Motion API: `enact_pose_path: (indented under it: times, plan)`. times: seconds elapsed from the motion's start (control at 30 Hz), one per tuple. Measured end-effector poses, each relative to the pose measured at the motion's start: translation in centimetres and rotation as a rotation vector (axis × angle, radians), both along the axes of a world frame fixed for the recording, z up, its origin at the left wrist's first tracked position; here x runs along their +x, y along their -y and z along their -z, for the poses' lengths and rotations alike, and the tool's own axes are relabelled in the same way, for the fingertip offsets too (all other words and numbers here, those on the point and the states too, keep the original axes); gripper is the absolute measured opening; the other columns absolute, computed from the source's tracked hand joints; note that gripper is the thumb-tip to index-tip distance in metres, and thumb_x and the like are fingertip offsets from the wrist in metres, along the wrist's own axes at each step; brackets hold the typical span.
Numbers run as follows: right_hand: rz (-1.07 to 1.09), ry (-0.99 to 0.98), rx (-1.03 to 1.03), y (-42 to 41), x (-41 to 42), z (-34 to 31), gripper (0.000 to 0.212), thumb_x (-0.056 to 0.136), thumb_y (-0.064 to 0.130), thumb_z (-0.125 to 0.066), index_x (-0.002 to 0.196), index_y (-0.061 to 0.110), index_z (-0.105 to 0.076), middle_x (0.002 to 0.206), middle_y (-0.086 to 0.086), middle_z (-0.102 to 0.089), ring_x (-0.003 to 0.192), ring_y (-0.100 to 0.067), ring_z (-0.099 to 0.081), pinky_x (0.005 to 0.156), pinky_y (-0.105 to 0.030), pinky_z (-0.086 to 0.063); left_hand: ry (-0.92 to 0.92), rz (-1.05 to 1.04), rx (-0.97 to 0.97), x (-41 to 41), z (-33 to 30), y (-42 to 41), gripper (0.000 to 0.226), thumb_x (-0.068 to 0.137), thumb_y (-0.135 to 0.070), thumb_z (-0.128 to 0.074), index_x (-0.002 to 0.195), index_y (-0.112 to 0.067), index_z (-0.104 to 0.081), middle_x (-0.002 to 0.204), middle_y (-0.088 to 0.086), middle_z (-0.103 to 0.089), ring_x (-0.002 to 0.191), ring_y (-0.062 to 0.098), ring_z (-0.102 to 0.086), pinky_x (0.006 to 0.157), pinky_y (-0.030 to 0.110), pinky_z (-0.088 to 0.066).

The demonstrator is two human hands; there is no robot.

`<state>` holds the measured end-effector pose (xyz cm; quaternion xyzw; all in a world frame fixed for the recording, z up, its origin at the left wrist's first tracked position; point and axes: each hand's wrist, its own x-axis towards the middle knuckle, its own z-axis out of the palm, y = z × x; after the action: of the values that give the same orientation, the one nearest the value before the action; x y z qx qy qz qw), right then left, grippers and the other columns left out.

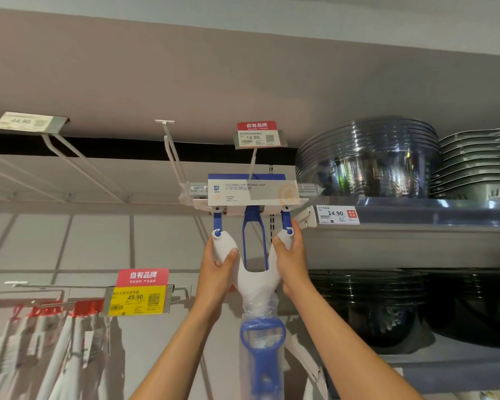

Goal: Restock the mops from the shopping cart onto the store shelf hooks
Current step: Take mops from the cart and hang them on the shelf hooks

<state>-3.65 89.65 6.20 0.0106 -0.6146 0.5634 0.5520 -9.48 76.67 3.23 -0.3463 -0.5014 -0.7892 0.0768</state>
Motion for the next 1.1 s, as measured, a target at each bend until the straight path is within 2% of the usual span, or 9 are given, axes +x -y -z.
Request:
enact_pose_path:
  times: [0.07,0.23,0.4,0.5,0.63,0.7,0.83,1.03,1.1]
  plan:
    - [0.015,0.004,-0.003,-0.4,-0.8,0.1,0.061,0.101,0.014,-0.054,0.151,0.041,-0.030,0.151,0.001,-0.042,0.136,-0.022,-0.044,0.113,-0.045,-0.040,0.008,0.056,-0.012,-0.4,0.8,-0.5,0.041,0.102,-0.022,-0.056,0.137,-0.039,-0.045,0.110,0.002,-0.070,0.093,0.021,-0.072,0.067,0.041,-0.062]
    - [0.023,0.026,-0.023,-0.8,-2.9,-0.1,0.061,0.102,0.016,-0.052,0.153,0.038,-0.028,0.154,0.001,-0.039,0.139,-0.023,-0.040,0.114,-0.045,-0.039,0.053,0.048,-0.018,-2.6,1.4,-1.7,0.036,0.099,-0.027,-0.060,0.134,-0.027,-0.051,0.110,0.008,-0.071,0.095,0.024,-0.073,0.066,0.043,-0.063]
    - [0.021,0.061,-0.080,-1.5,-5.3,-0.4,0.062,0.102,0.017,-0.053,0.154,0.039,-0.026,0.152,-0.001,-0.042,0.132,-0.027,-0.047,0.111,-0.051,-0.042,0.053,0.072,0.023,-5.0,1.1,-2.5,0.036,0.099,-0.023,-0.060,0.134,-0.025,-0.052,0.104,0.007,-0.073,0.086,0.021,-0.074,0.056,0.030,-0.058]
    - [0.018,0.080,-0.115,-1.9,-6.9,0.0,0.061,0.100,0.022,-0.056,0.152,0.040,-0.030,0.145,-0.002,-0.051,0.124,-0.027,-0.054,0.105,-0.053,-0.048,0.068,0.076,0.024,-6.5,1.2,-3.1,0.038,0.099,-0.023,-0.060,0.137,-0.025,-0.051,0.101,0.006,-0.073,0.085,0.023,-0.074,0.057,0.034,-0.060]
    - [-0.017,0.052,-0.167,-2.3,-8.3,1.4,0.050,0.102,0.023,-0.054,0.147,0.038,-0.039,0.129,0.002,-0.059,0.111,-0.021,-0.060,0.098,-0.045,-0.053,0.074,0.088,0.034,-8.5,1.4,-4.1,0.038,0.100,-0.023,-0.060,0.137,-0.024,-0.051,0.094,0.002,-0.074,0.078,0.020,-0.074,0.061,0.040,-0.061]
    - [-0.038,0.033,-0.207,-2.4,-9.1,2.3,0.047,0.102,0.022,-0.054,0.145,0.038,-0.043,0.127,0.002,-0.061,0.109,-0.020,-0.062,0.097,-0.045,-0.053,0.080,0.087,0.033,-9.4,1.4,-4.6,0.039,0.100,-0.022,-0.060,0.138,-0.024,-0.050,0.089,-0.002,-0.074,0.074,0.018,-0.074,0.063,0.043,-0.061]
    - [-0.093,0.065,-0.280,-2.6,-10.4,4.2,0.052,0.098,0.014,-0.057,0.145,0.034,-0.045,0.127,-0.005,-0.064,0.106,-0.023,-0.066,0.091,-0.045,-0.057,0.113,0.093,0.052,-11.2,1.3,-5.8,0.039,0.100,-0.023,-0.060,0.137,-0.027,-0.051,0.091,-0.001,-0.074,0.073,0.019,-0.073,0.059,0.039,-0.059]
    - [-0.067,0.124,-0.308,-3.9,-12.2,4.7,0.055,0.097,0.015,-0.061,0.146,0.034,-0.045,0.130,-0.008,-0.062,0.108,-0.029,-0.065,0.094,-0.052,-0.056,0.161,0.107,0.057,-13.5,1.3,-7.5,0.041,0.097,-0.026,-0.064,0.136,-0.025,-0.053,0.101,0.008,-0.073,0.080,0.030,-0.074,0.066,0.050,-0.060]
    - [-0.051,0.119,-0.316,-4.3,-12.9,4.4,0.055,0.097,0.015,-0.061,0.146,0.034,-0.045,0.131,-0.009,-0.062,0.108,-0.030,-0.065,0.093,-0.053,-0.056,0.169,0.122,0.057,-14.0,1.0,-7.8,0.040,0.096,-0.026,-0.065,0.135,-0.025,-0.054,0.105,0.009,-0.073,0.079,0.028,-0.074,0.061,0.044,-0.060]
